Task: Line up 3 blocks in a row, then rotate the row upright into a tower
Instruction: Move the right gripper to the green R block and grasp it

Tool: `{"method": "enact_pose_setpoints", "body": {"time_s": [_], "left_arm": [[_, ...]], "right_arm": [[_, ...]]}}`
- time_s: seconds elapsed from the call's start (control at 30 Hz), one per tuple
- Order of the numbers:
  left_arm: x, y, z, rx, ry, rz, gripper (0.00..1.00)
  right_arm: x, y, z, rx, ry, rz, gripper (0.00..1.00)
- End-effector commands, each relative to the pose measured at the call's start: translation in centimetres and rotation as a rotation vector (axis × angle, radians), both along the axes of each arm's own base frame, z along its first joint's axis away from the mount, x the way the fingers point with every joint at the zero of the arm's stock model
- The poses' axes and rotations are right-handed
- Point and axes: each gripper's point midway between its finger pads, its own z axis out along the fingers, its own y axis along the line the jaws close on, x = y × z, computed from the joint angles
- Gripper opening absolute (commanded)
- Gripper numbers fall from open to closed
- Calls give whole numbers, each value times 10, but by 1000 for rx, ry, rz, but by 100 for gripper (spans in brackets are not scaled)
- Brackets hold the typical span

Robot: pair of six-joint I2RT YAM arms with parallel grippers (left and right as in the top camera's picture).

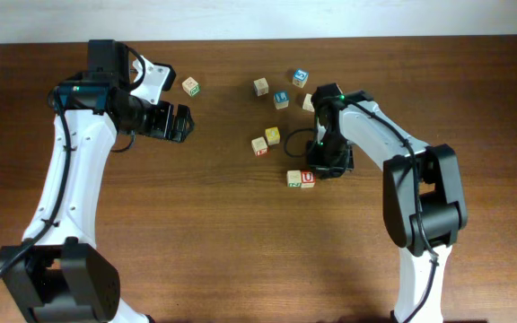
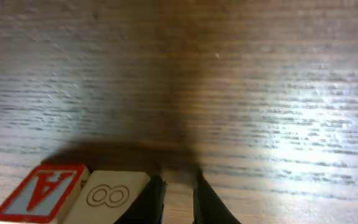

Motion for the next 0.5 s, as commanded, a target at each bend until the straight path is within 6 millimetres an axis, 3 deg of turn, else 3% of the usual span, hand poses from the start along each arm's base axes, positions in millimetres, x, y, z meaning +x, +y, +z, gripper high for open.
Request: {"method": "enact_pose_setpoints", "body": {"time_s": [0.0, 0.13, 0.23, 0.27, 0.37, 0.47], "left_arm": [[3, -1, 8, -12, -21, -4, 99], [3, -1, 8, -12, -21, -4, 99], [3, -1, 8, -12, -21, -4, 99], [3, -1, 8, -12, -21, -4, 99], [3, -1, 8, -12, -21, -4, 99], [3, -1, 8, -12, -21, -4, 99]], "right_arm": [[2, 3, 6, 12, -24, 2, 18], [15, -2, 15, 13, -57, -6, 18], [36, -3, 41, 28, -115, 21, 19], [44, 0, 51, 37, -146, 41, 23], [70, 24, 79, 73, -268, 98, 33], [86, 57, 87, 109, -376, 151, 42]]}}
